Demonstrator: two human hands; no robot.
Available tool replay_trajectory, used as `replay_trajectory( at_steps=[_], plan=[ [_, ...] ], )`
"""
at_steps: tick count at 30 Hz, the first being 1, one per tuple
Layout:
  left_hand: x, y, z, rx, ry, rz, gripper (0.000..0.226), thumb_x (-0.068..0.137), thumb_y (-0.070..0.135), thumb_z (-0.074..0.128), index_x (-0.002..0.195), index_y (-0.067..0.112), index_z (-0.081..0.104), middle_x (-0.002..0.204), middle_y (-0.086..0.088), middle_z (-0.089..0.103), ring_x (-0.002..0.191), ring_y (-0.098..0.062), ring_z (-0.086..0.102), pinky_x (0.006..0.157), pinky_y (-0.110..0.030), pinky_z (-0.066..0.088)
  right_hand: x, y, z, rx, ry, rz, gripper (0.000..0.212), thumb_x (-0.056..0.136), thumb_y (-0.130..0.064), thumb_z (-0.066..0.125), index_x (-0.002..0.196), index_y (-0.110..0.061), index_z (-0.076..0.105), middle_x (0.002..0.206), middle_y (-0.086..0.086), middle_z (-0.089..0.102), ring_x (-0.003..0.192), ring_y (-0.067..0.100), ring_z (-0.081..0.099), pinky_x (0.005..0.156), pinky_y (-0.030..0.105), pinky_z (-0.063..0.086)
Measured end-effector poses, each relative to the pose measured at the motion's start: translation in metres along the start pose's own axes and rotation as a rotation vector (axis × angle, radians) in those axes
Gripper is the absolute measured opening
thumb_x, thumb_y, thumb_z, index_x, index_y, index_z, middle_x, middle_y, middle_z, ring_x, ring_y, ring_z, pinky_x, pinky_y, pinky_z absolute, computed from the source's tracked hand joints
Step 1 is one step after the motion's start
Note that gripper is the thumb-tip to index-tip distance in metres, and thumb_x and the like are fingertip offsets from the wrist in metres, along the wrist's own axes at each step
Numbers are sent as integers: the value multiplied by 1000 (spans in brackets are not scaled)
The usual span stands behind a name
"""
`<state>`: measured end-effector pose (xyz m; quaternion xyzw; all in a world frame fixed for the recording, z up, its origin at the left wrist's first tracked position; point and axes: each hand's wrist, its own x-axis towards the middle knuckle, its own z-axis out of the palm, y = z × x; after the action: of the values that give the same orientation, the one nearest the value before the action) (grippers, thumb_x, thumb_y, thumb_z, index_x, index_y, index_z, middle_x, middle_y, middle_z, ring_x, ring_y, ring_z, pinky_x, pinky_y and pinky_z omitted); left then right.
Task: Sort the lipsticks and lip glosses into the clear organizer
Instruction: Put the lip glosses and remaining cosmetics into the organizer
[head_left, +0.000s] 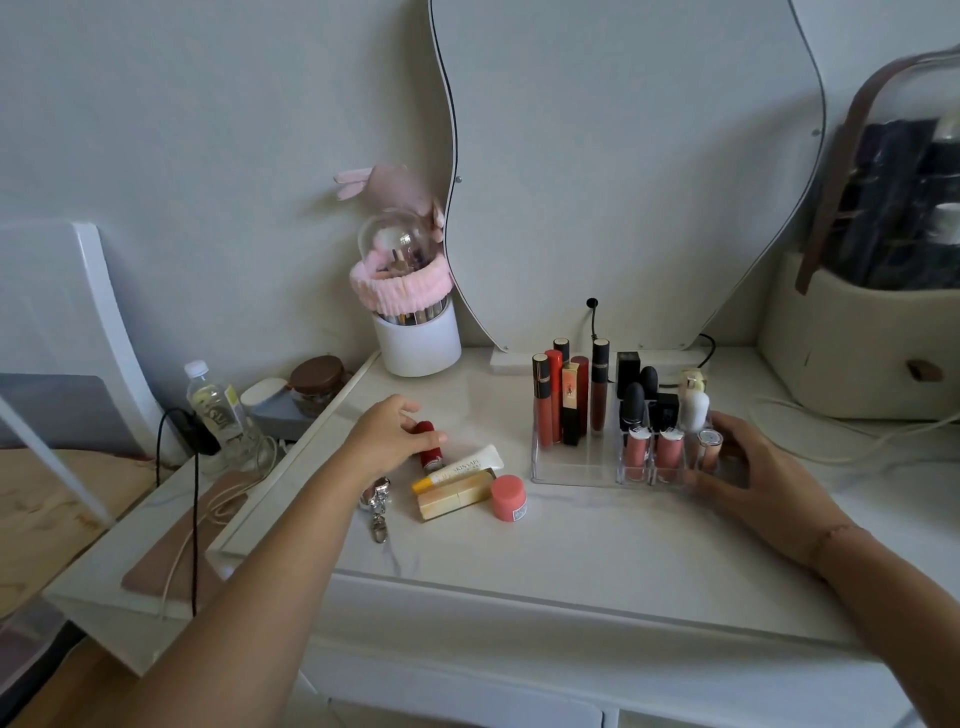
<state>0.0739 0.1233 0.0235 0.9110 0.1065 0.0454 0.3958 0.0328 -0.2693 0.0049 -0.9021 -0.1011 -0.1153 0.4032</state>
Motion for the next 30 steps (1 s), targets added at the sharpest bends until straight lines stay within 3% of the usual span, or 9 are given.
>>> replay_trajectory(
  at_steps=[2, 5, 7, 11, 15, 18, 24, 30],
  plan=[
    [0, 0, 2, 42, 5, -42, 58, 68, 40, 79, 114, 13, 58, 103, -3, 63, 98, -20, 59, 85, -31, 45, 0, -1, 0, 4, -1, 0, 67, 71, -32, 76, 130, -27, 44, 105, -10, 59, 96, 11, 56, 79, 25, 38],
    [-1, 8, 5, 54, 20, -54, 27, 66, 32, 79, 85, 16, 68, 86, -3, 68, 89, -22, 64, 74, -30, 48, 0, -2, -1, 4, -4, -2, 66, 72, -31, 76, 130, -26, 45, 105, -9, 59, 97, 11, 56, 80, 25, 37],
    [-2, 13, 6, 68, 57, -51, 18, 65, 25, 77, 78, 20, 65, 85, -3, 68, 84, -20, 63, 68, -27, 47, -1, -4, -1, 7, -8, 4, 67, 71, -32, 76, 130, -25, 45, 106, -8, 59, 97, 11, 56, 81, 25, 38],
    [-6, 22, 7, -47, 204, -3, 24, 70, 19, 73, 90, 23, 61, 94, -3, 66, 85, -20, 62, 61, -25, 44, -1, -6, -1, 16, -1, 0, 67, 71, -29, 77, 129, -21, 46, 107, -7, 60, 100, 12, 57, 82, 24, 37],
    [-26, 55, 6, -366, 355, 214, 26, 73, 12, 75, 91, 25, 61, 93, 1, 70, 88, -16, 66, 82, -31, 52, -1, -6, -1, 22, -6, -2, 66, 72, -28, 77, 129, -22, 46, 107, -7, 60, 98, 10, 56, 82, 23, 37],
    [-49, 87, 16, -497, 310, 393, 33, 72, 8, 76, 91, 32, 63, 90, 10, 70, 83, -3, 66, 79, -18, 51, -1, -5, -1, 23, -7, 6, 67, 72, -30, 77, 130, -23, 45, 107, -8, 60, 99, 10, 56, 82, 24, 38],
    [-73, 102, 62, -443, 310, 541, 37, 69, 3, 77, 101, 18, 66, 94, 6, 67, 82, 1, 64, 77, -11, 48, -1, -5, -1, 21, -7, 14, 67, 72, -29, 76, 131, -23, 44, 107, -8, 58, 99, 9, 55, 83, 24, 38],
    [-69, 94, 90, -380, 340, 474, 44, 67, 8, 80, 103, 23, 60, 90, 14, 63, 80, 4, 61, 75, -13, 49, -2, -8, -2, 32, -1, 14, 68, 72, -28, 76, 132, -22, 44, 108, -9, 58, 100, 8, 54, 83, 21, 35]
  ],
)
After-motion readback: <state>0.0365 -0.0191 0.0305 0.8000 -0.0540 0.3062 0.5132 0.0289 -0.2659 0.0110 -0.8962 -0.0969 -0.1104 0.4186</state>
